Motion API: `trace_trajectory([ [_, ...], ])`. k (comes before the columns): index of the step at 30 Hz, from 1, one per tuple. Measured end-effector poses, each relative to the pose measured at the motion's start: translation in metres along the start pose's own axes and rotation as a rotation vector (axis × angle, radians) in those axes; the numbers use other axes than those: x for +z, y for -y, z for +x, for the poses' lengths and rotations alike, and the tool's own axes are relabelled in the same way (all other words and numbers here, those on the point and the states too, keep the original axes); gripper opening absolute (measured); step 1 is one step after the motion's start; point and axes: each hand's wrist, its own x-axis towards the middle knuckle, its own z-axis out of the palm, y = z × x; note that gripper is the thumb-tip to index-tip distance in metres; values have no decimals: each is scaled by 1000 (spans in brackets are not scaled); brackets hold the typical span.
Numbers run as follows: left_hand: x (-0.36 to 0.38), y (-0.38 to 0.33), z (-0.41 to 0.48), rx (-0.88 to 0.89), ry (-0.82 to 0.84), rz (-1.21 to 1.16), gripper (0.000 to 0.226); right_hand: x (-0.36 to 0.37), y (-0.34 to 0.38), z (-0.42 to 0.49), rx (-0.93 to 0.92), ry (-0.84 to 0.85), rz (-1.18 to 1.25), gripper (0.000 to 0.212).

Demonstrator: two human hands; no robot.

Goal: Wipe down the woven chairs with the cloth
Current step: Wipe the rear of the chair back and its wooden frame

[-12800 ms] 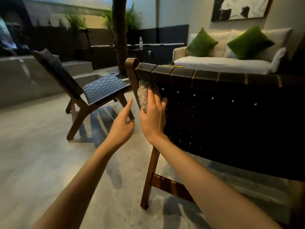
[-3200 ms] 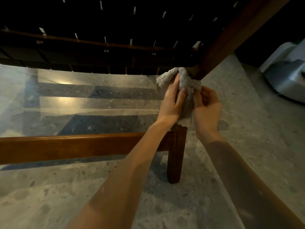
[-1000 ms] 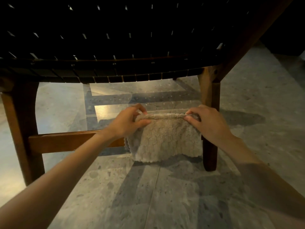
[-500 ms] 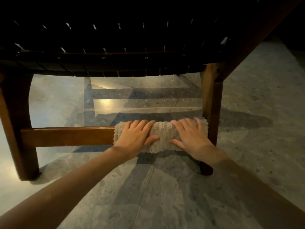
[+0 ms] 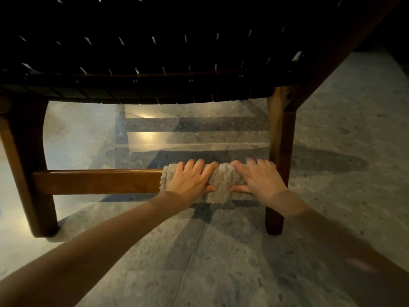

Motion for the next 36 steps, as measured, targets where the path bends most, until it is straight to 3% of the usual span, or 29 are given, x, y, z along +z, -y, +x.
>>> trace_trajectory([
  [7,7,36,-24,-17,-35,-10,79,-1,35,15,-18,-38,-29,69],
  [14,18,134,-95,-69,-212,-32,69,-12,152,74,-113,-59,14,70],
  [24,20,261,-183,-216,-83,-51,81,-39,301,154,-305,1,73,66],
  [27,21,265,-183,-215,-51,-22,82,-45,310,159,-353,9,75,63],
  [32,17,252,-177,-323,-30,-33,106,-44,288,147,-342,-8,95,62],
  [36,17,225,-157,-331,-13,-59,102,-35,248,123,-251,-73,59,61],
])
